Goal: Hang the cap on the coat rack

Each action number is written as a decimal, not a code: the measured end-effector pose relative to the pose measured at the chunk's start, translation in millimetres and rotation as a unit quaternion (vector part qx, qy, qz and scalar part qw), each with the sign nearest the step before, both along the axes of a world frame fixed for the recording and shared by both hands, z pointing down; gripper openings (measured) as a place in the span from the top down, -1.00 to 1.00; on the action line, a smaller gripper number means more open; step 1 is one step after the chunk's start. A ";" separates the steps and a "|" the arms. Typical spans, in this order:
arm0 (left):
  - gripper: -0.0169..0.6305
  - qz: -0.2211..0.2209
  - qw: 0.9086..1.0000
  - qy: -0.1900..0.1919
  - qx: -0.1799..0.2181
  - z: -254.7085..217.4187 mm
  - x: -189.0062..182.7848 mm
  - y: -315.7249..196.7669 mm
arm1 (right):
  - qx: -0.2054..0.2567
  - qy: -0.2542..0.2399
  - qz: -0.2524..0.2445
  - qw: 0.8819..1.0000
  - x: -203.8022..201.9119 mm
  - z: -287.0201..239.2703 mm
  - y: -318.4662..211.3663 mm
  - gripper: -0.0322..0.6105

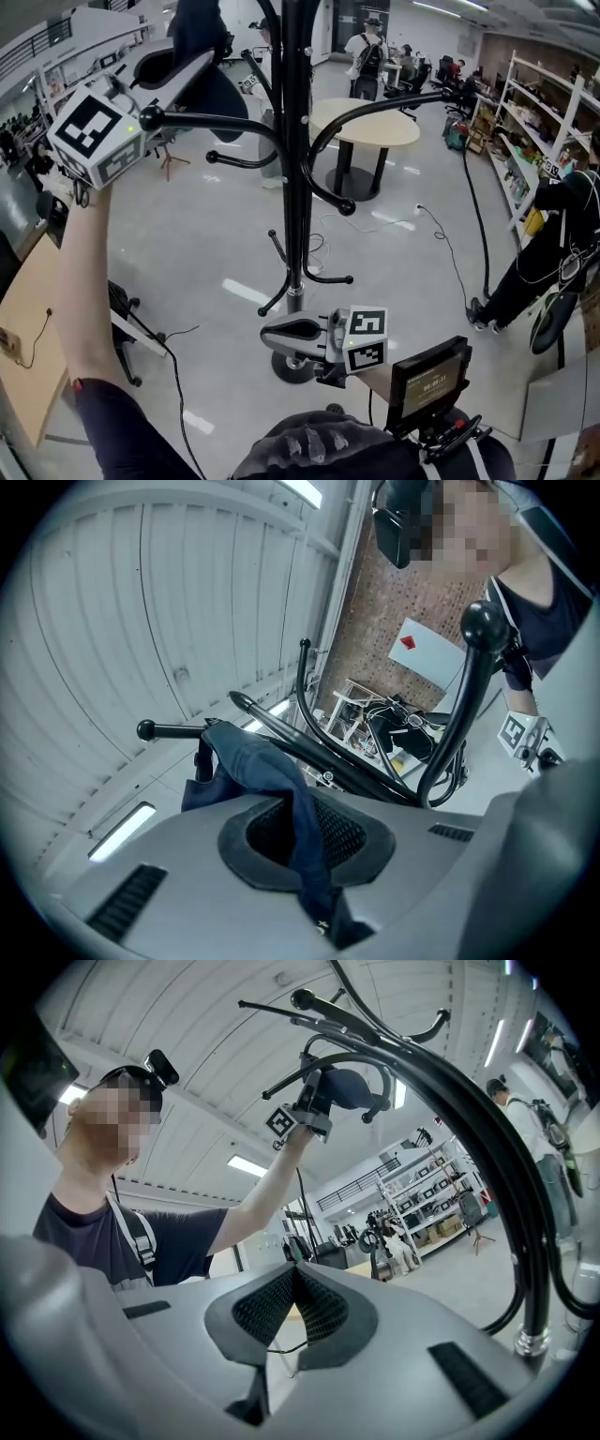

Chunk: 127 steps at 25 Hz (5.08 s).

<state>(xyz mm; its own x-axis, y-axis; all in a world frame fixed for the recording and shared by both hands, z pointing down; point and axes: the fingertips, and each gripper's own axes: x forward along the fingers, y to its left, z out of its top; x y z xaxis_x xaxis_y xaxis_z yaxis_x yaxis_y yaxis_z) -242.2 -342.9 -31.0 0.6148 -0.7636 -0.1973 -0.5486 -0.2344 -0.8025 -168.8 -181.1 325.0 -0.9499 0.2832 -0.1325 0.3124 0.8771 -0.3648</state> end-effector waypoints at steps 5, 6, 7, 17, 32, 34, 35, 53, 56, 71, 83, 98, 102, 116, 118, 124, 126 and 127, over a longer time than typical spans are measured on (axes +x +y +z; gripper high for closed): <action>0.86 0.005 1.000 -0.011 -0.005 -0.1 4.1 4.8 | -0.003 0.001 -0.008 1.000 -4.3 -1.1 2.0 0.89; 0.86 0.004 1.000 -0.013 -0.006 -0.4 3.9 6.4 | -0.002 0.001 -0.010 1.000 -5.1 -2.0 2.4 0.89; 0.86 0.004 1.000 -0.016 -0.006 -1.0 4.2 7.8 | -0.001 0.001 -0.012 1.000 -5.6 -2.9 2.8 0.89; 0.86 0.010 0.998 -0.067 -0.018 8.3 22.0 10.9 | -0.005 0.001 -0.012 1.000 -4.5 -4.8 6.1 0.89; 0.86 0.018 0.992 -0.076 -0.097 50.0 25.0 -7.0 | -0.005 -0.006 -0.009 1.000 -2.6 -0.4 11.9 0.89; 0.86 0.018 0.992 -0.074 -0.097 54.2 26.8 -6.7 | -0.005 -0.005 -0.009 1.000 -1.2 -1.9 13.3 0.89; 0.86 0.020 0.993 -0.066 -0.095 53.3 26.1 -6.5 | -0.005 -0.005 -0.008 1.000 -0.6 -2.4 13.6 0.89; 0.86 0.026 0.994 -0.042 -0.095 63.6 31.3 -5.8 | -0.009 -0.009 -0.009 1.000 3.8 -1.2 15.8 0.89; 0.86 0.026 0.995 -0.027 -0.094 63.3 31.4 -3.3 | -0.011 -0.009 -0.012 1.000 4.1 -1.9 19.1 0.89; 0.40 -0.011 0.995 0.078 -0.068 46.0 -11.2 20.8 | -0.008 -0.005 -0.026 1.000 -10.0 -0.7 43.6 0.89; 0.40 -0.052 0.994 0.077 -0.058 67.5 -58.3 84.0 | -0.011 -0.002 -0.045 0.999 -39.9 0.7 84.7 0.89; 0.40 -0.039 0.958 0.267 -0.093 249.7 -89.2 183.1 | -0.010 0.030 -0.042 0.999 -80.1 14.3 104.0 0.89; 0.51 -0.045 0.954 0.274 -0.111 275.0 -86.3 184.2 | 0.002 0.018 -0.033 0.999 -83.0 12.8 100.9 0.89; 0.92 -0.020 0.953 0.251 -0.171 308.7 43.4 162.6 | -0.002 -0.006 0.022 1.000 10.0 10.3 58.0 0.89; 0.92 -0.018 0.953 0.247 -0.175 308.8 49.7 162.8 | -0.002 -0.010 0.018 1.000 13.4 8.2 58.3 0.89; 0.92 -0.036 0.951 0.240 -0.192 324.0 98.6 162.8 | -0.024 -0.024 0.003 0.999 55.2 15.7 52.5 0.89; 0.92 -0.053 0.949 0.236 -0.202 334.0 122.8 164.0 | -0.041 -0.031 -0.007 0.999 76.5 20.6 46.3 0.89; 0.92 -0.065 0.946 0.237 -0.211 339.5 133.2 166.8 | -0.053 -0.035 -0.014 0.998 85.2 23.5 45.0 0.89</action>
